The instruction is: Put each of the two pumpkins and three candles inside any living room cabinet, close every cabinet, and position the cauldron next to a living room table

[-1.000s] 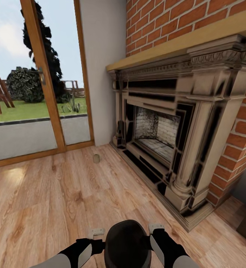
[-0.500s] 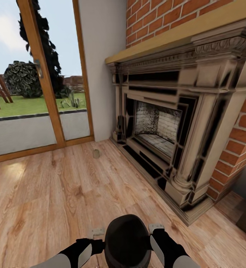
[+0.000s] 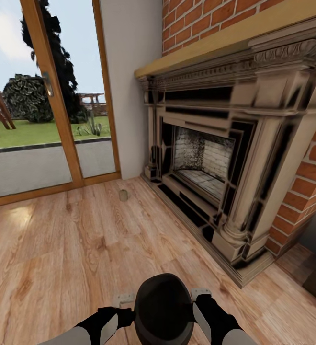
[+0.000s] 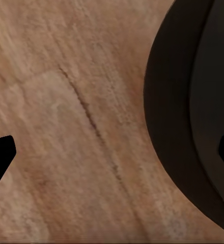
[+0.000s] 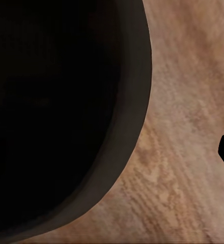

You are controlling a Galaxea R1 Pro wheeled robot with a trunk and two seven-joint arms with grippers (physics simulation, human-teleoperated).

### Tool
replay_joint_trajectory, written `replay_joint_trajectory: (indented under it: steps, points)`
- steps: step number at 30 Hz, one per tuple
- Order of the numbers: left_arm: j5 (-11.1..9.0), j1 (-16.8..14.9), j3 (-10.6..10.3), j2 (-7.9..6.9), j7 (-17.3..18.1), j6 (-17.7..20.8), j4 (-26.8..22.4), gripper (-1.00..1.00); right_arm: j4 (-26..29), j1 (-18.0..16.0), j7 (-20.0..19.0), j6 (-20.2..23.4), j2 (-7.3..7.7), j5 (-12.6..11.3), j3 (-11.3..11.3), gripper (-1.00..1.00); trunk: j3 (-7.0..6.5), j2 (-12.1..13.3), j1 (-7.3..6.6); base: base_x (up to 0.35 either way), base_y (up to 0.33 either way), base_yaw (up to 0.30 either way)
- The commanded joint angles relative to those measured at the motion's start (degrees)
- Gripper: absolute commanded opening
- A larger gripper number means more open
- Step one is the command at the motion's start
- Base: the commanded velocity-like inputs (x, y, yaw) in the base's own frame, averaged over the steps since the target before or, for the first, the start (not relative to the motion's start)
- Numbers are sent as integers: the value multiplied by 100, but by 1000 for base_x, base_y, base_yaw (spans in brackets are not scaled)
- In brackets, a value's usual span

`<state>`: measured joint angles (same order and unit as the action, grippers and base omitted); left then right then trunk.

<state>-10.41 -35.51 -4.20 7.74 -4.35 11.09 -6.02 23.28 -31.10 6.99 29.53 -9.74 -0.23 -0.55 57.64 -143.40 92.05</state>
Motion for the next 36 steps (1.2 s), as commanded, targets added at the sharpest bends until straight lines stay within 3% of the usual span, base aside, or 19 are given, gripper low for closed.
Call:
replay_joint_trajectory:
  steps: [1,4,17,27,36]
  points:
    - [-58,0,-45,0,-30,33,-14,100,10,-1,21,30,-1,-4,-6,100,28,-4,1,0,0,0]
    - [-58,0,-44,0,-30,33,-14,100,10,-1,21,28,-1,-4,-6,100,95,-8,9,0,0,0]
    - [-58,0,-45,0,-12,38,-14,100,2,-1,20,31,-1,-10,-6,100,95,-8,9,0,0,0]
    - [-58,0,-126,-8,469,54,-14,100,1,-1,17,28,-1,-12,-6,100,95,-8,9,0,0,0]
    - [-58,0,-165,-9,527,58,-14,100,1,-1,18,27,-1,-12,-6,100,95,-8,9,34,26,0]
